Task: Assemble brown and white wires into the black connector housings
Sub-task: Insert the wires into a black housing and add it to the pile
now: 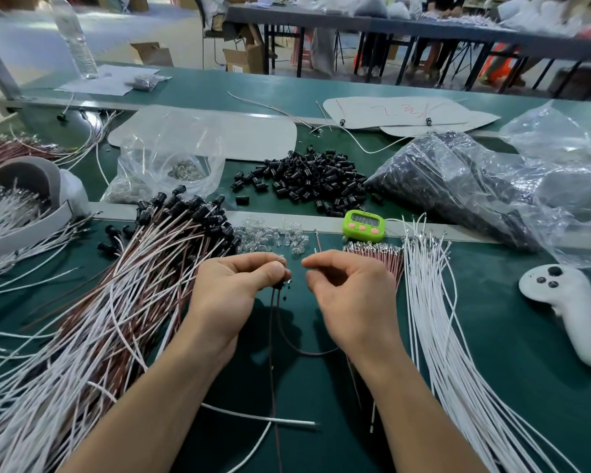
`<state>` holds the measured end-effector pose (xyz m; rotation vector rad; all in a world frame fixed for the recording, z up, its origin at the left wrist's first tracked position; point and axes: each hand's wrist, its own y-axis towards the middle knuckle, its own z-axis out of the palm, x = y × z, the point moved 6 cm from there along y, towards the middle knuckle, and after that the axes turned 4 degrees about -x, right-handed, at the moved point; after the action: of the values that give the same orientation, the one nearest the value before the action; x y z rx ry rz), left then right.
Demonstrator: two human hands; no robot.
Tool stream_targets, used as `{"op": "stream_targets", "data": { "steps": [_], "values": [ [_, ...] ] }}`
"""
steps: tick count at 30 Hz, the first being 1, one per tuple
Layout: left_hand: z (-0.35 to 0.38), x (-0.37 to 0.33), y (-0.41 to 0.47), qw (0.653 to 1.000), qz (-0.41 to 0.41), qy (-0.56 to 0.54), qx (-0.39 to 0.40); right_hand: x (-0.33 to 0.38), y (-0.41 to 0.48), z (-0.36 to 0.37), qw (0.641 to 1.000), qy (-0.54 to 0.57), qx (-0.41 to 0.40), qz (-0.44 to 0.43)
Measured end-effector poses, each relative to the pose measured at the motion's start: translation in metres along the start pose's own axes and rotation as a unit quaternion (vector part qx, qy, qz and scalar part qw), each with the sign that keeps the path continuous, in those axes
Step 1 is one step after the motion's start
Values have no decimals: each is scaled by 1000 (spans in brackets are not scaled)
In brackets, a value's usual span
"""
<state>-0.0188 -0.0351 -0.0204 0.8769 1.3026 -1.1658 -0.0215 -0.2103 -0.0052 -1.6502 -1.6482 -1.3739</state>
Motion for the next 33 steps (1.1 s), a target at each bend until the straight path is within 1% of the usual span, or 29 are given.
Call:
{"op": "stream_targets", "data": {
  "steps": [3,5,8,11,14,16,20,22,24,26,29,31,33],
  "values": [
    [-6,-2,2,1000,-6,-6,-30,-2,6,1,997,-77,27,13],
    [-9,-4,3,999,-9,-10,-50,1,12,7,988,-134,79,15],
    [-12,-3,5,997,-9,-11,-74,9,20,26,964,-209,162,14],
    [-12,-2,6,997,-7,-18,-79,21,33,46,954,-237,182,-5],
    [-9,-1,5,996,-12,-32,-77,26,43,67,937,-264,229,-26],
    [-7,-1,5,997,-12,-43,-70,27,46,73,929,-282,237,-27],
    [-7,-1,4,997,-11,-45,-68,25,47,70,932,-299,204,-26],
    [-7,0,4,997,-14,-36,-67,20,46,58,955,-250,160,-2],
    [-6,1,5,998,-13,-16,-58,13,43,41,980,-163,111,33],
    [-2,2,4,999,-14,12,-35,5,35,25,991,-66,89,78],
    [8,6,0,997,-24,69,34,-3,21,13,987,53,92,119],
    [13,8,-3,991,-22,110,72,-10,13,9,981,94,96,139],
    [16,8,-6,986,-20,140,88,-15,9,6,977,108,101,151]
  ]
}}
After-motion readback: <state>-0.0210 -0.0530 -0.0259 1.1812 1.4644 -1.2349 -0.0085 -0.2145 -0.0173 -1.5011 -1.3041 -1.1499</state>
